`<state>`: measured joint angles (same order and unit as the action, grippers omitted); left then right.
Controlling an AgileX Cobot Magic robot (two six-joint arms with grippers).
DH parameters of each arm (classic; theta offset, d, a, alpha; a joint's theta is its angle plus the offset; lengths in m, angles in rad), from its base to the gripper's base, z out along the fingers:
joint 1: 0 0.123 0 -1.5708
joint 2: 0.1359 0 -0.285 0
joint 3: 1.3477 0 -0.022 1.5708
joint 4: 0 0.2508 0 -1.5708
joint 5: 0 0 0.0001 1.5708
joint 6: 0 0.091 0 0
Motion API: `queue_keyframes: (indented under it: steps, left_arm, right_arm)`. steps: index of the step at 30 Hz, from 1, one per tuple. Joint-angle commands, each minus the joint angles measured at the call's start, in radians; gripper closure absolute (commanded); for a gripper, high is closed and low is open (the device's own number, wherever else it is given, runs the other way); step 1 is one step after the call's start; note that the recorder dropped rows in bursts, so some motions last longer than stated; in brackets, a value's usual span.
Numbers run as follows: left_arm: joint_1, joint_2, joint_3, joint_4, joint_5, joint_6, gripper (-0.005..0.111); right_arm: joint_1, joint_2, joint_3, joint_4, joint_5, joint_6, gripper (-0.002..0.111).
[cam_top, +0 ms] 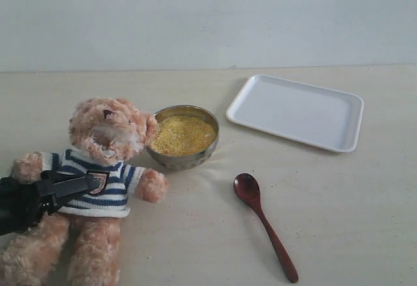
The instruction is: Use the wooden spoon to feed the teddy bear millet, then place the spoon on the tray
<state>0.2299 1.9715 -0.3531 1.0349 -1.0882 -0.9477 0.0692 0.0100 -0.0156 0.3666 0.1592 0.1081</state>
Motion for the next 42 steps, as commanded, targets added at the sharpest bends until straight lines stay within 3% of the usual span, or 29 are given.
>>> queue_keyframes:
  steps: [1, 2, 5, 9, 14, 19, 26, 37, 42]
  left_arm:
    - [-0.006, 0.009, -0.005, 0.004, 0.025, -0.073, 0.085]
    - [-0.006, 0.009, -0.005, 0.031, 0.01, -0.102, 0.1]
    - [-0.002, 0.009, -0.005, 0.065, -0.133, -0.097, 0.101]
    - [0.022, -0.045, -0.006, 0.176, -0.133, -0.132, 0.101]
    - [0.113, -0.182, -0.006, 0.33, -0.133, -0.231, 0.101]
    - [0.178, -0.329, -0.006, 0.44, -0.133, -0.384, 0.101]
    - [0.203, -0.464, -0.006, 0.709, -0.133, -0.712, 0.101]
    - [0.203, -0.475, 0.016, 0.709, -0.133, -0.817, 0.101]
    - [0.203, -0.475, 0.051, 0.709, 0.061, -0.843, 0.101]
  right_arm:
    - [0.001, 0.003, 0.003, -0.005, -0.004, -0.009, 0.108]
    - [0.001, 0.003, 0.003, -0.005, -0.004, -0.009, 0.108]
    - [0.001, 0.003, 0.003, -0.005, -0.004, -0.009, 0.108]
    - [0.001, 0.003, 0.003, -0.005, -0.004, -0.009, 0.108]
    - [0.001, 0.003, 0.003, -0.005, -0.004, -0.009, 0.108]
    - [0.001, 0.003, 0.003, -0.005, -0.004, -0.009, 0.108]
    - [0.001, 0.003, 0.003, -0.005, -0.004, -0.009, 0.108]
    - [0.001, 0.003, 0.003, -0.005, -0.004, -0.009, 0.108]
    - [0.001, 0.003, 0.003, -0.005, -0.004, -0.009, 0.108]
